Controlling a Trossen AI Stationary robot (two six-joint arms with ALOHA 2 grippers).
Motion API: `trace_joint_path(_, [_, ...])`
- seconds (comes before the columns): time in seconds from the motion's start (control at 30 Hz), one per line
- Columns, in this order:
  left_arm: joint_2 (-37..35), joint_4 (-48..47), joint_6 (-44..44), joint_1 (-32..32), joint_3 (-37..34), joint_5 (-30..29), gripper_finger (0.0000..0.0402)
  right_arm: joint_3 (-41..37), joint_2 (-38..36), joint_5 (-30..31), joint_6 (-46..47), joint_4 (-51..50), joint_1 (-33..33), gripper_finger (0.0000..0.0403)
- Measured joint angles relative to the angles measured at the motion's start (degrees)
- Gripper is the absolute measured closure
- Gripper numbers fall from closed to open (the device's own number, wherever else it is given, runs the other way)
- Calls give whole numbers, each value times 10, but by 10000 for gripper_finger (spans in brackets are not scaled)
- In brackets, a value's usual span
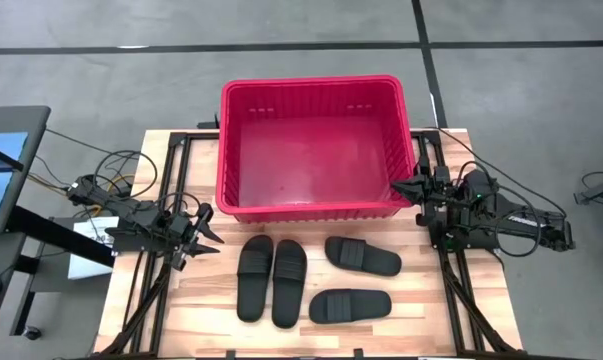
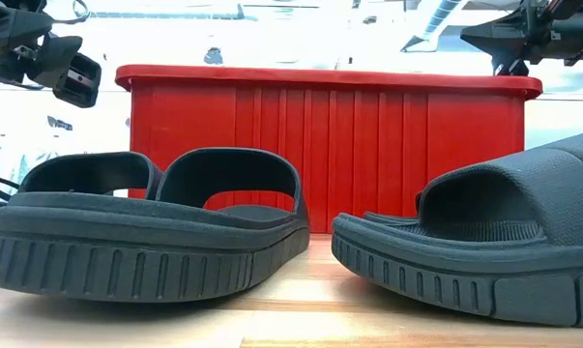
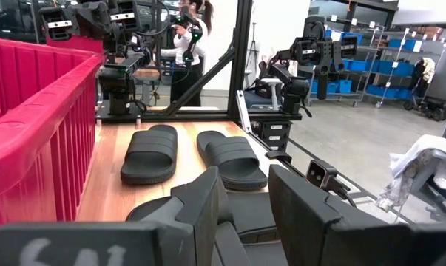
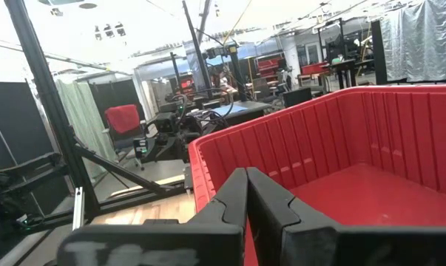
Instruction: Pick and place slides into bin
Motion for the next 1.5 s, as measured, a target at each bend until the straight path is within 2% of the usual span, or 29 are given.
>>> trace_joint_path(0.17, [0,0,-51,0,0,-2,292,0,0,0,0,0,0,403])
trace_joint_path(0.43, [0,4,-59,0,0,-22,292,0,0,0,0,0,0,403])
trace_joint_path(0.63, [0,0,-140,0,0,7,292,0,0,0,0,0,0,403])
trace_joint_path(0.73, [1,9,-148,1,0,-52,292,0,0,0,0,0,0,403])
trace_joint_path(0.8, [4,17,-214,2,0,-108,292,0,0,0,0,0,0,403])
trace_joint_path(0.87, [3,22,-325,2,0,-137,292,0,0,0,0,0,0,403])
trace_joint_path(1.0, [3,64,-592,-5,0,-119,292,0,0,0,0,0,0,403])
trace_joint_path(1.07, [3,103,-644,-16,1,-111,296,0,0,0,0,0,0,403])
trace_joint_path(1.17, [5,160,-647,-40,14,-158,304,0,0,0,0,0,0,403])
trace_joint_path(1.3, [26,263,-560,-71,56,-201,317,0,0,0,0,0,0,403])
trace_joint_path(1.5, [126,250,-445,-100,125,-205,335,0,0,0,0,0,0,403])
